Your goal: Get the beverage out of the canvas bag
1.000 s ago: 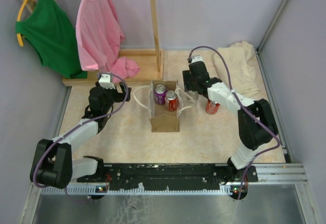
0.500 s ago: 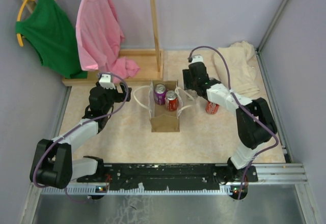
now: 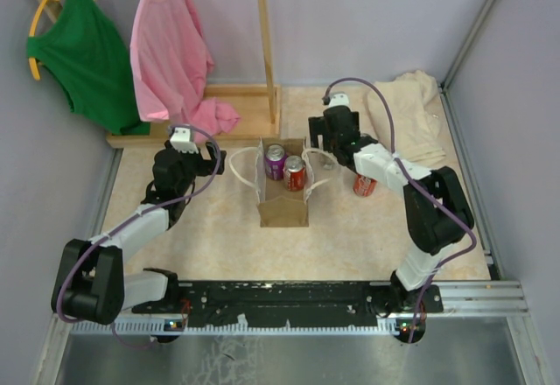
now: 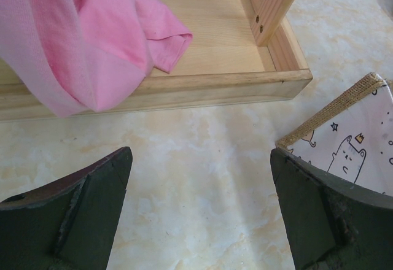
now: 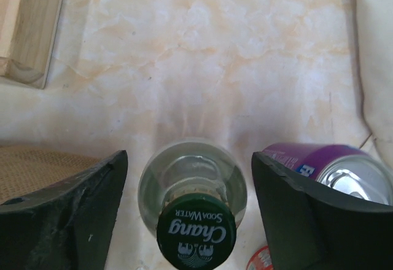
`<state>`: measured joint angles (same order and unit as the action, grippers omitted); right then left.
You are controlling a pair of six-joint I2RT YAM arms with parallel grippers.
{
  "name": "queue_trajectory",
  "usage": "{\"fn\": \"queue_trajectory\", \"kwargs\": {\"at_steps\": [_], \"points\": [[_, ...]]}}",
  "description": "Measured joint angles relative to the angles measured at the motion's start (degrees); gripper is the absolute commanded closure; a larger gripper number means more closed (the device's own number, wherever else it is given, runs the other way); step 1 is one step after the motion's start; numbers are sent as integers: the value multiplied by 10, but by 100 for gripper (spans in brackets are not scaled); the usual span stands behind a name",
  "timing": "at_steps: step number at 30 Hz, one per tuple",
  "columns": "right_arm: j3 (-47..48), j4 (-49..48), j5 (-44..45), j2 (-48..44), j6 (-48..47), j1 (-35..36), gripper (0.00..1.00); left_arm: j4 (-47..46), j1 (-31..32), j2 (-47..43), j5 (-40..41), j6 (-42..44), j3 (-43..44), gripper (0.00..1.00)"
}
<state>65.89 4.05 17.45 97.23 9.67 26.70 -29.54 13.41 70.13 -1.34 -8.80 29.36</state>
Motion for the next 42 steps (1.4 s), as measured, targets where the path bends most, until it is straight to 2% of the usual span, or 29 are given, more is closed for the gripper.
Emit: {"fn": "queue_trajectory", "kwargs": {"at_steps": [10,18,22,25,29,33,37,42], "points": [[10,-15,14,-5,-13,0,4,0,0,0,0,0,0,0],[68,-18,40,-67,-50,15,4,0,0,0,0,0,0,0],[96,-16,50,-129,-88,60,12,0,0,0,0,0,0,0],[135,1,-8,-163,-109,90,20,0,0,0,0,0,0,0],[186,38,-136,-180,-141,95,20,0,0,0,0,0,0,0],[189,92,-220,-168,-168,96,21,0,0,0,0,0,0,0],[188,143,-257,-123,-184,109,23,0,0,1,0,0,0,0],[170,185,-251,-74,-204,155,24,0,0,4,0,0,0,0]]}}
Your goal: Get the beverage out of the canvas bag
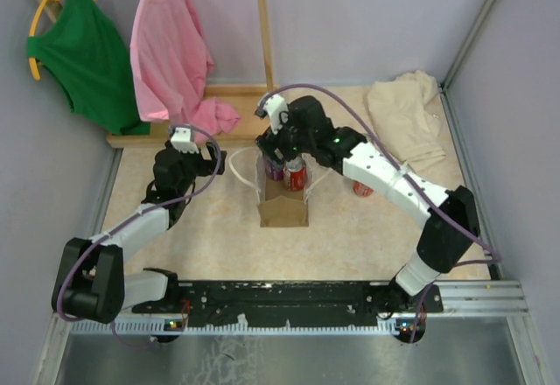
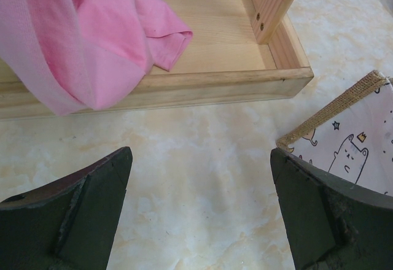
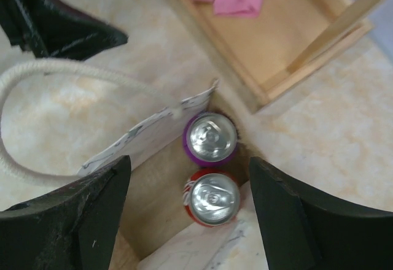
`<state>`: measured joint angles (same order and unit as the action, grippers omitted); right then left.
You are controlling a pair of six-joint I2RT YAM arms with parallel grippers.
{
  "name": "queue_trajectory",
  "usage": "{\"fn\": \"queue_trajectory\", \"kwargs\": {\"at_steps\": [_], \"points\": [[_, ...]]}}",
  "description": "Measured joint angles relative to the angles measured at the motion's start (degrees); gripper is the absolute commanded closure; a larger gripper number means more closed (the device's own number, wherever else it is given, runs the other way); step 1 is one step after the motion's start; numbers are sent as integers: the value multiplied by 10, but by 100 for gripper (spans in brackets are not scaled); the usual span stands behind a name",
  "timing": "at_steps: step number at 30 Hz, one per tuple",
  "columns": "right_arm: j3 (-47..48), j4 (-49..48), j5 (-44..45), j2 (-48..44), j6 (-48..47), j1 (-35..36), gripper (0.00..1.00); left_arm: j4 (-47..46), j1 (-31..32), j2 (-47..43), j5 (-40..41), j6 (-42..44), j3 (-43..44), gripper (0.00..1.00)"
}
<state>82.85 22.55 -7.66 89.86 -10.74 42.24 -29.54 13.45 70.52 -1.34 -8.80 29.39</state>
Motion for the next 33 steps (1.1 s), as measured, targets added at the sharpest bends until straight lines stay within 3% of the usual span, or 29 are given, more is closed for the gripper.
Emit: {"fn": "queue_trajectory", "kwargs": {"at_steps": [8,19,33], "points": [[-4,22,40,45,-7,22,24,0,1,0,0,0,0,0],[-5,39,94,128,-6,22,12,0,1,0,0,0,0,0],[-3,49,151,157,3,22,12,0,1,0,0,0,0,0]]}}
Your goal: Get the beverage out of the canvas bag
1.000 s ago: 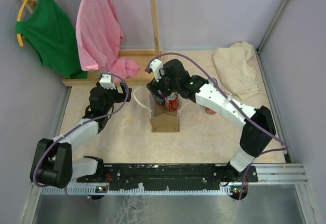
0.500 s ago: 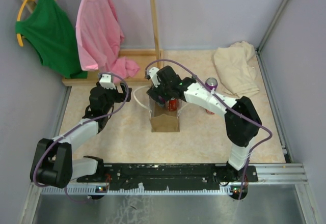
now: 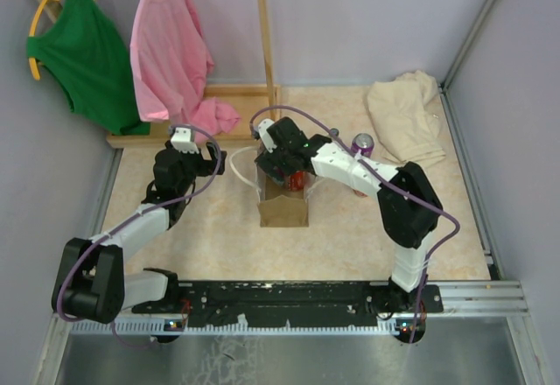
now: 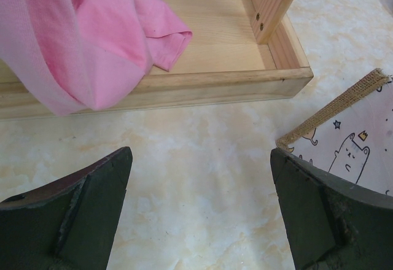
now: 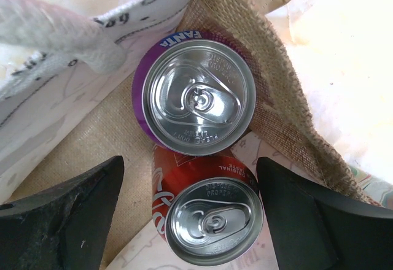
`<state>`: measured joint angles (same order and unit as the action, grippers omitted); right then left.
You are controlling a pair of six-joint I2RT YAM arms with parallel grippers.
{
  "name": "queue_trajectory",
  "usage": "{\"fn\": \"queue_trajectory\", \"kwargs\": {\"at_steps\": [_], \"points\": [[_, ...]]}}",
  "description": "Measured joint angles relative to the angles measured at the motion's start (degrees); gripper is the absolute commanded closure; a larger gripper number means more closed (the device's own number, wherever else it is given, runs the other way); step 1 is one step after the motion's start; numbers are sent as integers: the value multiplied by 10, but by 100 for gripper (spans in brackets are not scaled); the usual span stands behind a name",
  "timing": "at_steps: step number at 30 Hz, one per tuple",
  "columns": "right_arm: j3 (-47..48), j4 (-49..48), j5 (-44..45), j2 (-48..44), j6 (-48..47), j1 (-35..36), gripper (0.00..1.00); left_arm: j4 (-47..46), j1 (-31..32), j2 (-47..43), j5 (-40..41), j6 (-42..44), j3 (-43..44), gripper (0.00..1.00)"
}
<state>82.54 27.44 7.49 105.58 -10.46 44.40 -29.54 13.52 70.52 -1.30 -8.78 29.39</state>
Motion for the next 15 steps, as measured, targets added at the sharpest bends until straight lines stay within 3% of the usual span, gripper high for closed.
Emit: {"fn": "queue_trajectory", "kwargs": {"at_steps": [7,15], "points": [[2,3,16,20,6,0,18,0,0,0,0,0,0,0],[18,17,30,51,16,0,44,0,0,0,0,0,0,0]]}}
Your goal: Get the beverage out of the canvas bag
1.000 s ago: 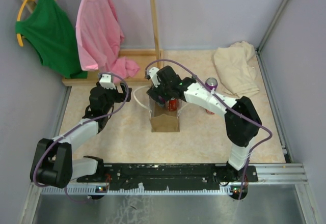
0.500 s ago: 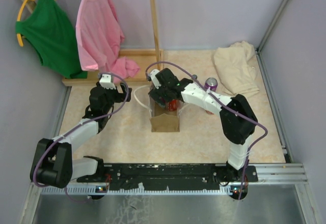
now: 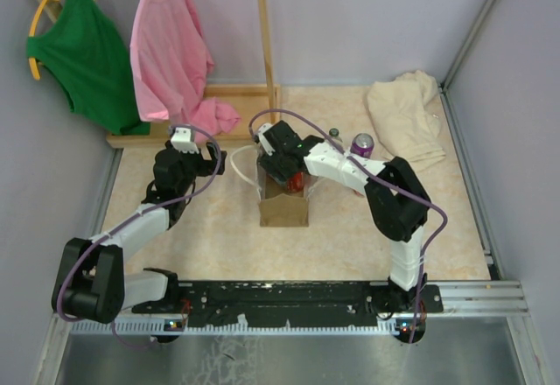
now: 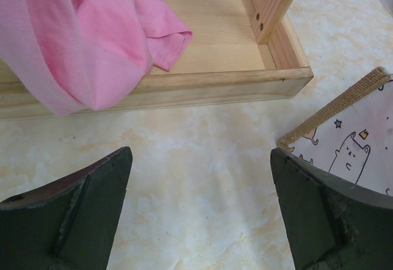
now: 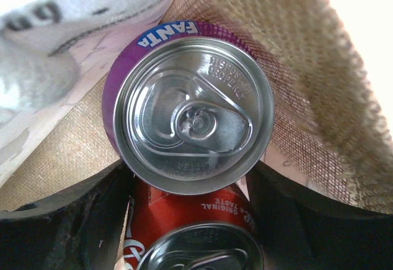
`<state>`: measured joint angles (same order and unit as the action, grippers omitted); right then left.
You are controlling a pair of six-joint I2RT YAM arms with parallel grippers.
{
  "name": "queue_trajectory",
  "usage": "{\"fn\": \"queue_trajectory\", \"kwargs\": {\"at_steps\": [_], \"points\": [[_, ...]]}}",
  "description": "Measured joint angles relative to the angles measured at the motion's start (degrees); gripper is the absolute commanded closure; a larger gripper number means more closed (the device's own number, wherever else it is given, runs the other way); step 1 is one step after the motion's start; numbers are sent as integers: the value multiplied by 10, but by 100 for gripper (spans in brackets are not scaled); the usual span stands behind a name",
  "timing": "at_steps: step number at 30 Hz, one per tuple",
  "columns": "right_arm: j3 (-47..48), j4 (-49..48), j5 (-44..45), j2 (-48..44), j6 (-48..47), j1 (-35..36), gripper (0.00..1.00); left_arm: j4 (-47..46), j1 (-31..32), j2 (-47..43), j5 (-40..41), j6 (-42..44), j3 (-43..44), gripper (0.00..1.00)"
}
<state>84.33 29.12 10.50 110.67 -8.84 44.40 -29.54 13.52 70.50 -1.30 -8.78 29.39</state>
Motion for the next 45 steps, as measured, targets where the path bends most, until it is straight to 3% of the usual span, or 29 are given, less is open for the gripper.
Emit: {"fn": "queue_trajectory", "kwargs": {"at_steps": [3,10,11,13,21,35,45], "points": [[2,5,3,0,10,0,59,0,0,0,0,0,0,0],[5,13,8,0,21,0,69,0,0,0,0,0,0,0],[5,14,9,0,21,0,73,0,0,0,0,0,0,0],[5,15,13,0,25,1,100,0,0,0,0,0,0,0],[8,41,21,-7,29,5,100,0,0,0,0,0,0,0],[110,130,49,-27,29,40,100,0,0,0,0,0,0,0],[304,225,108,-28,30,77,100,0,0,0,0,-3,0,0]]}}
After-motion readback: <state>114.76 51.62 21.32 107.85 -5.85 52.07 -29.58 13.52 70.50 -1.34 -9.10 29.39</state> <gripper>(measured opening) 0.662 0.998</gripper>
